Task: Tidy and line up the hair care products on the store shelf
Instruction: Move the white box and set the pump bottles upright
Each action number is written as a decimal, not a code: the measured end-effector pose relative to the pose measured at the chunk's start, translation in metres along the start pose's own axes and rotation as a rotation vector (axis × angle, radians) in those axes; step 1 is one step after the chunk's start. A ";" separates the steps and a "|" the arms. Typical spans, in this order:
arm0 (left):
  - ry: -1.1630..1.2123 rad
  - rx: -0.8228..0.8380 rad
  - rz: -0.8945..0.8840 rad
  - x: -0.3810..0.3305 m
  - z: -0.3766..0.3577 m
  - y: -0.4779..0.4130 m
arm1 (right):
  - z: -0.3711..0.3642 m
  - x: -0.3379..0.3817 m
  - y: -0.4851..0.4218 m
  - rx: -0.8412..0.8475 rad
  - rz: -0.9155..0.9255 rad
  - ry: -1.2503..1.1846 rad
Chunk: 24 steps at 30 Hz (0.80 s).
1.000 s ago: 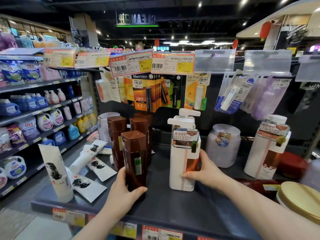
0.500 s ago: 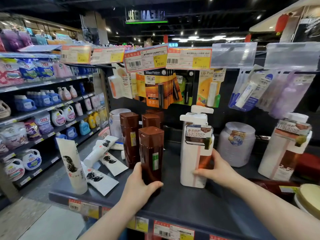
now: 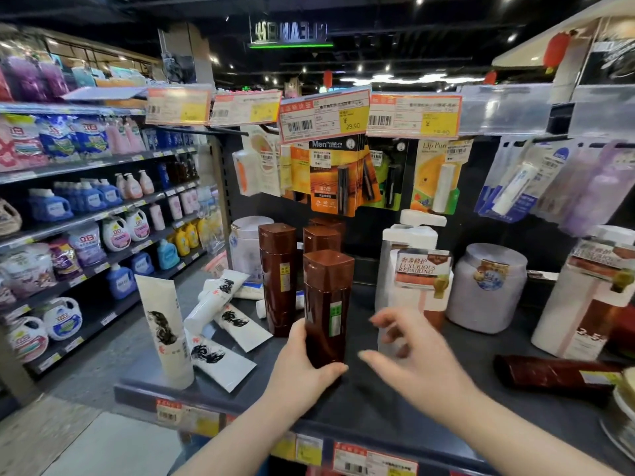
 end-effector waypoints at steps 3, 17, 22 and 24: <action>0.063 0.018 -0.064 0.001 0.005 0.003 | -0.041 -0.009 -0.018 0.201 -0.168 -0.082; 0.058 -0.384 0.003 -0.003 0.081 -0.040 | -0.064 -0.029 -0.043 0.075 -0.386 -0.173; 0.102 -0.333 0.058 0.009 0.078 -0.054 | -0.063 -0.032 -0.046 0.073 -0.405 -0.174; 0.074 -0.348 0.064 0.008 0.081 -0.053 | -0.063 -0.032 -0.047 0.078 -0.405 -0.164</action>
Point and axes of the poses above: each hand's wrist, its own y-axis away from the middle knuckle, its own z-axis out of the back of the hand, x = y × z, the point moved 7 cm from there along -y, towards the middle knuckle, and after that the axes turned 12 degrees about x, right-handed, at the moved point
